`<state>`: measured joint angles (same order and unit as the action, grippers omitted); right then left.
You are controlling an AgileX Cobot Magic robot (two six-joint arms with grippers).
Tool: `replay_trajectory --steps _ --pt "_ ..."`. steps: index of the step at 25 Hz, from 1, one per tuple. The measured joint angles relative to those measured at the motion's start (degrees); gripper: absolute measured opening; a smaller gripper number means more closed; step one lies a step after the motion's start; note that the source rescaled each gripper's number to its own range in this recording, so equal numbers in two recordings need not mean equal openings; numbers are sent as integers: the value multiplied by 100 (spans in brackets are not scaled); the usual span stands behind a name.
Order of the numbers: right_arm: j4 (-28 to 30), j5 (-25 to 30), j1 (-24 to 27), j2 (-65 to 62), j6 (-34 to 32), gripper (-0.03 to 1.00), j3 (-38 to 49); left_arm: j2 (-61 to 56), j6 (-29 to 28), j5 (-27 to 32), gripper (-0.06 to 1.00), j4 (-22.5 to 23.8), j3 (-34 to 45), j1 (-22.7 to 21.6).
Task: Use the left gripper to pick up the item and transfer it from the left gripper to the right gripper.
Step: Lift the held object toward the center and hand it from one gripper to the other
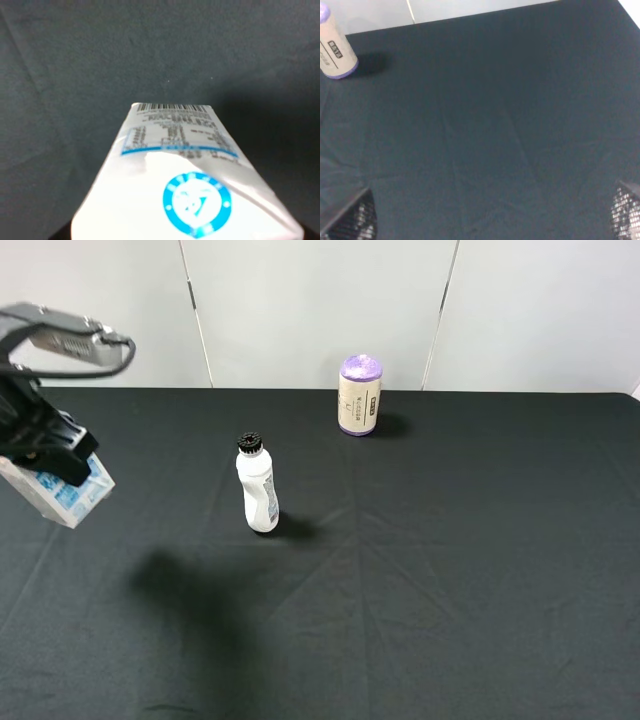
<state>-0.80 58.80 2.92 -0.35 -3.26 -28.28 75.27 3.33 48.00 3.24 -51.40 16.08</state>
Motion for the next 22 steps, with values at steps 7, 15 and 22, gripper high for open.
replay_trajectory --steps 7,15,22 --pt "0 0 0 0 0 100 0 -46 20 592 0 -403 -788 0" --pt "0 0 0 0 0 100 0 -46 362 638 0 -1595 -1360 0" --pt "0 0 0 0 0 100 0 -46 782 647 0 -2504 -1396 0"
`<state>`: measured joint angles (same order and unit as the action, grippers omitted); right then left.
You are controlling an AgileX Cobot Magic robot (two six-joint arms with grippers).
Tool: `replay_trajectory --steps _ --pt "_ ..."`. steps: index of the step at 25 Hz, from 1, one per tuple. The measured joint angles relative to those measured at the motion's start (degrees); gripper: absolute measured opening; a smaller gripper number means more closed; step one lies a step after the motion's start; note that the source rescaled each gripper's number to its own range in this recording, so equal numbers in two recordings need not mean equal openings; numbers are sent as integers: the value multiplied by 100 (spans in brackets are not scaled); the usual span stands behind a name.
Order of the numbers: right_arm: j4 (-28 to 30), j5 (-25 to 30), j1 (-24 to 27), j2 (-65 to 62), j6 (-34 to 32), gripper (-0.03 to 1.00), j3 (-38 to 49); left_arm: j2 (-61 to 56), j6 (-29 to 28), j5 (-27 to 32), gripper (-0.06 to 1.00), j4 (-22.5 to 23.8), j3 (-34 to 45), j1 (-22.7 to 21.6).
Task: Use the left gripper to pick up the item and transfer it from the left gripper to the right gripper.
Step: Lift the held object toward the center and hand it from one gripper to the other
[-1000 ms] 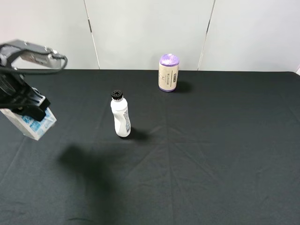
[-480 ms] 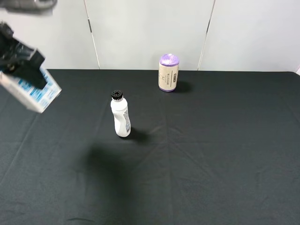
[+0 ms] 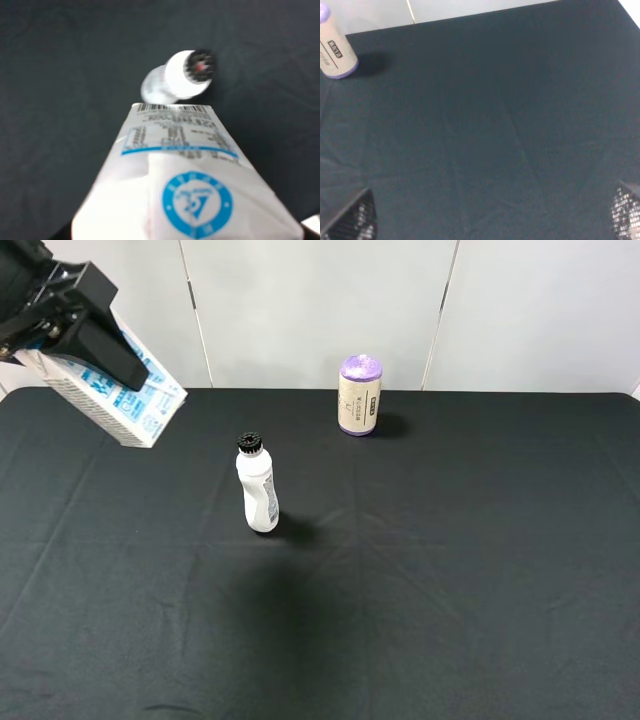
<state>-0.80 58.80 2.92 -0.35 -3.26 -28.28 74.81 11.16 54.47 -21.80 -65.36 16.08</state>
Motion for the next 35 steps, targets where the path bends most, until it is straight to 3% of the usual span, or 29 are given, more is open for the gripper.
replay_trajectory --steps 8,12,22,35 --pt "0 0 0 0 0 100 0 0 681 22 0 -1306 0 0" --pt "0 0 0 0 0 100 0 0 889 17 0 -1683 0 0" --pt "0 0 0 0 0 100 0 74 1175 1 0 -2212 -12 57" --pt "-3 0 0 0 0 100 0 703 1317 -598 0 -2427 -26 1107"
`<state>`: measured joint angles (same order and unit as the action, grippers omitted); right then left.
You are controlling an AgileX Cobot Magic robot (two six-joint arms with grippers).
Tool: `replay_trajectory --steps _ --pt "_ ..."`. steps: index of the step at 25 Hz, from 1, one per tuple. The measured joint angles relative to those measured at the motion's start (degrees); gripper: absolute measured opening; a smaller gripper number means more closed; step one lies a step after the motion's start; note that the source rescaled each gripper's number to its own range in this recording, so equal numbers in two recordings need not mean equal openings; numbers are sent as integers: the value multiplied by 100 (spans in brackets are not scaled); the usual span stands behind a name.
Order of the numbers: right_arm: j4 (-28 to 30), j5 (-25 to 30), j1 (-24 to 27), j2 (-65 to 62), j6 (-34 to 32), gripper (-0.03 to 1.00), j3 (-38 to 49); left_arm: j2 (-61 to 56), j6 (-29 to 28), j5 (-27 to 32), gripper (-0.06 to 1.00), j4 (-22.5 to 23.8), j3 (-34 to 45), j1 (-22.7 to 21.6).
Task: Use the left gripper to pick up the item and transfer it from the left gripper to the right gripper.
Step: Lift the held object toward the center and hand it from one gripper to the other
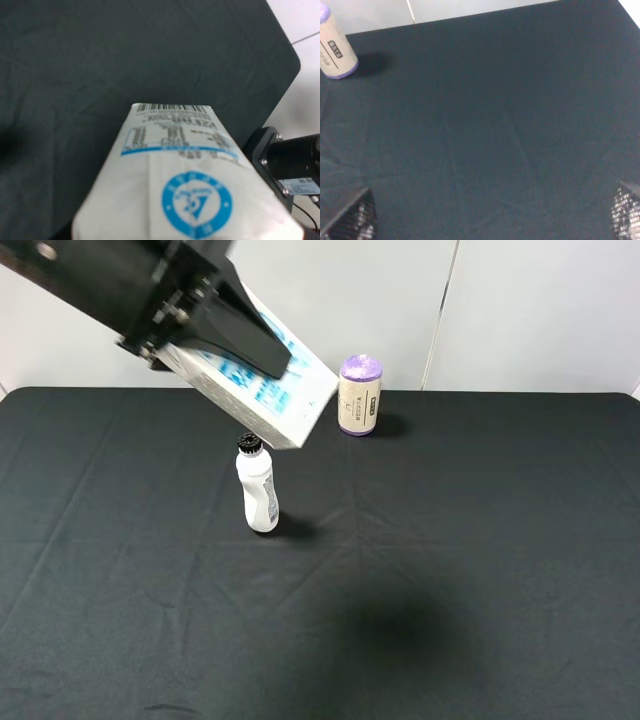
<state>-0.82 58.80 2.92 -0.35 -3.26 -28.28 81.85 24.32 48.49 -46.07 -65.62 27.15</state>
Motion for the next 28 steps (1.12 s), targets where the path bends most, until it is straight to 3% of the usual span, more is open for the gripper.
replay_trajectory --steps 9,28 --pt "-4 0 0 0 0 100 0 446 210 -354 0 -392 0 292" --pt "-14 0 0 0 0 100 0 473 256 -493 0 -421 0 292"
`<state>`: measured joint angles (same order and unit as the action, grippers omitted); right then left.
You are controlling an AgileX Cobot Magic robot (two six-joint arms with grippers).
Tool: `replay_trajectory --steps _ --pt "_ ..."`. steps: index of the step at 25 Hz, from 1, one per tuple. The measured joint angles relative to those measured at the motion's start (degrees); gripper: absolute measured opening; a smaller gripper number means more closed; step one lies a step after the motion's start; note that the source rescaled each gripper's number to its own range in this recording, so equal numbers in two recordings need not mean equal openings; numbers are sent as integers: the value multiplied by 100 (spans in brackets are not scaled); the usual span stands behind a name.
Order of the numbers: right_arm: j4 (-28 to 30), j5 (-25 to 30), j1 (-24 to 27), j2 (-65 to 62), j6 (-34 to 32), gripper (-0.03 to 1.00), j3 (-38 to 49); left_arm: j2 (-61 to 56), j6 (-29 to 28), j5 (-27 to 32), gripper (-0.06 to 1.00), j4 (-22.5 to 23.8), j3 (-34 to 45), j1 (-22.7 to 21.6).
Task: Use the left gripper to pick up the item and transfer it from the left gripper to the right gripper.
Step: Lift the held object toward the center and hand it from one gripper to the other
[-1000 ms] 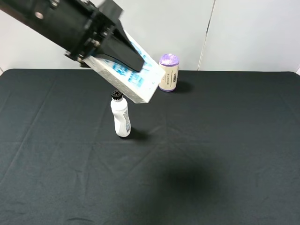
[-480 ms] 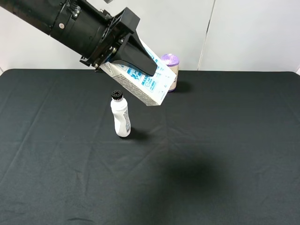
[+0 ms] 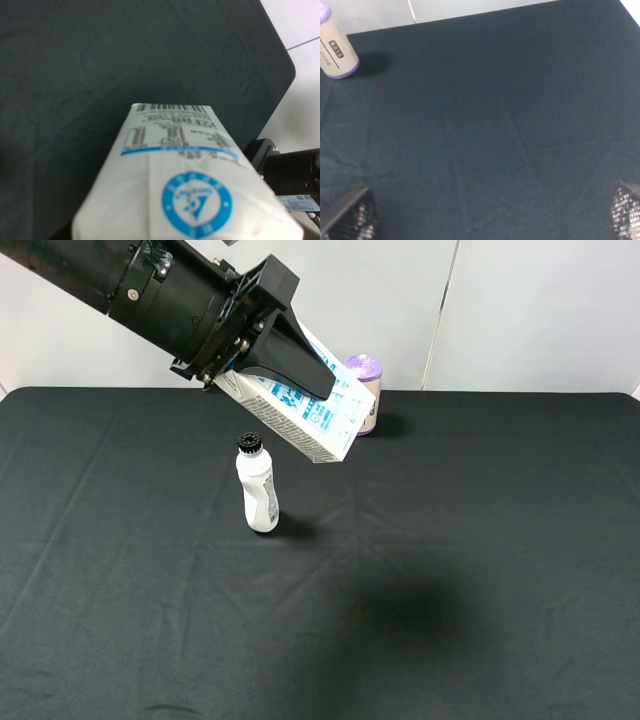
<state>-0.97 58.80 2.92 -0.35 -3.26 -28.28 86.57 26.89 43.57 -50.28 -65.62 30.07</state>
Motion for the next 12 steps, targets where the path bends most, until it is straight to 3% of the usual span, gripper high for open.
replay_trajectory --steps 12 --pt "-10 0 0 0 10 100 0 0 10 100 0 -31 0 0"
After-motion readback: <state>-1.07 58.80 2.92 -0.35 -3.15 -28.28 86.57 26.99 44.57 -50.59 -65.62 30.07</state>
